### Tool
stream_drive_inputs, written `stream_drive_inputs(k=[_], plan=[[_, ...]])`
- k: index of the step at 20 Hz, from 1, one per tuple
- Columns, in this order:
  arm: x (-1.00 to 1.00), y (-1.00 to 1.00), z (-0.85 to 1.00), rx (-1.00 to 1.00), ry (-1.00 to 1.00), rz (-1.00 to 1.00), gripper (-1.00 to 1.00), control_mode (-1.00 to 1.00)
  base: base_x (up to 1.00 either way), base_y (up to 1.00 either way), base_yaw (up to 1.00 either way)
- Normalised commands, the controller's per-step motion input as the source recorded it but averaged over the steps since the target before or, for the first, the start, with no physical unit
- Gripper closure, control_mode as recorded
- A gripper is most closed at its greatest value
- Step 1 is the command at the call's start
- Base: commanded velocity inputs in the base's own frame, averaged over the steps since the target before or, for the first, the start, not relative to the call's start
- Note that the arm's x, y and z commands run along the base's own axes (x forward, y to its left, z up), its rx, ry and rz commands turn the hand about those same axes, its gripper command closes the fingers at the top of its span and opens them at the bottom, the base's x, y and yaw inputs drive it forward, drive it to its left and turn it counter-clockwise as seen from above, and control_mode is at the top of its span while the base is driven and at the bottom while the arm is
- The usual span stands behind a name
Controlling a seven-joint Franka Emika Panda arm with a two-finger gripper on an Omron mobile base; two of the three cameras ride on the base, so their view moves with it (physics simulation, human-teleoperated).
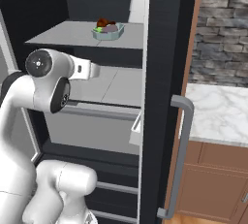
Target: Place the tupperware containing the chicken drumstick and eggplant meal in the microwave. Close the microwave door and press the start button to reheat the meal.
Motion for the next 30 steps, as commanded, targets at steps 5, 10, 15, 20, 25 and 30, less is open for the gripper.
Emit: stream_drive_inputs(k=[5, 10, 15, 20, 25, 30], plan=[[0.08, 0.0, 0.58, 0.07, -0.11, -0.05, -1.0, -1.0, 0.0, 0.0, 0.0], [0.24, 0.0, 0.28, 0.1, 0.02, -0.09, -1.0, -1.0, 0.0, 0.0, 0.0], [0.4, -0.02, 0.14, 0.1, 0.08, -0.12, -1.0, -1.0, 0.0, 0.0, 0.0], [0.41, -0.06, 0.2, 0.11, 0.05, -0.11, -1.0, -1.0, 0.0, 0.0, 0.0], [0.29, 0.0, 0.28, 0.04, 0.01, -0.02, -1.0, -1.0, 0.0, 0.0, 0.0], [0.35, 0.0, 0.12, 0.0, 0.06, 0.0, -1.0, -1.0, 0.0, 0.0, 0.0]])
